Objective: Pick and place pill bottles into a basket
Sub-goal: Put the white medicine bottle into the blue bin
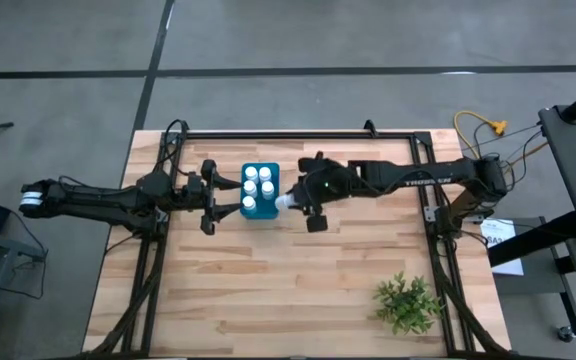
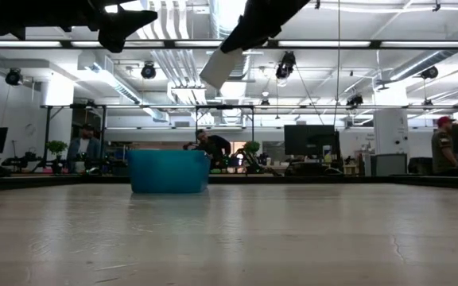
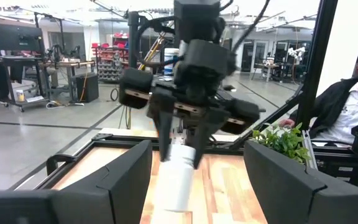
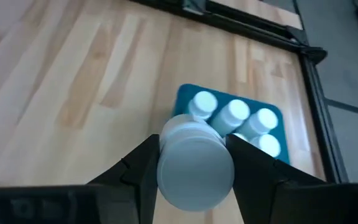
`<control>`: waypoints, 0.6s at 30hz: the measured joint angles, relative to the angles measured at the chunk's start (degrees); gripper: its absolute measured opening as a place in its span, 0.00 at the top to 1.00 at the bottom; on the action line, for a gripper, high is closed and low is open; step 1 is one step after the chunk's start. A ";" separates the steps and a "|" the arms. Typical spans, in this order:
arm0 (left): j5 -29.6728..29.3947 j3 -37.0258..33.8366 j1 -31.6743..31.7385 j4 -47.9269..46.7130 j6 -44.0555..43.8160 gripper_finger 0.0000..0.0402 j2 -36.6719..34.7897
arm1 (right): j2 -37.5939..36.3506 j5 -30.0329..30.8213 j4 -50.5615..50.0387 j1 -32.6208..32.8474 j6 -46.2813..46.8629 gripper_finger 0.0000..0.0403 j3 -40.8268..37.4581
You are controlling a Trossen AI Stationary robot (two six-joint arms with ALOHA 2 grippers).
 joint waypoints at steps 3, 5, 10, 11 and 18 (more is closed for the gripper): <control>0.00 0.00 0.02 0.53 0.06 0.41 -0.97 | 0.06 -0.39 0.66 -1.75 0.71 0.63 0.29; 0.00 0.00 0.00 1.60 0.22 0.41 -1.74 | 0.90 -1.28 2.39 -2.84 0.96 0.63 0.38; 0.00 0.00 0.02 2.48 0.51 0.41 -2.11 | 6.06 -5.79 1.76 -5.48 0.12 0.63 4.48; 0.00 -0.02 0.01 2.60 0.53 0.41 -1.89 | 7.64 -5.85 0.56 -5.89 -0.39 0.63 5.95; 0.00 -0.04 0.00 2.98 0.54 0.41 -1.49 | 19.82 -5.76 -11.96 -7.90 1.14 0.63 23.68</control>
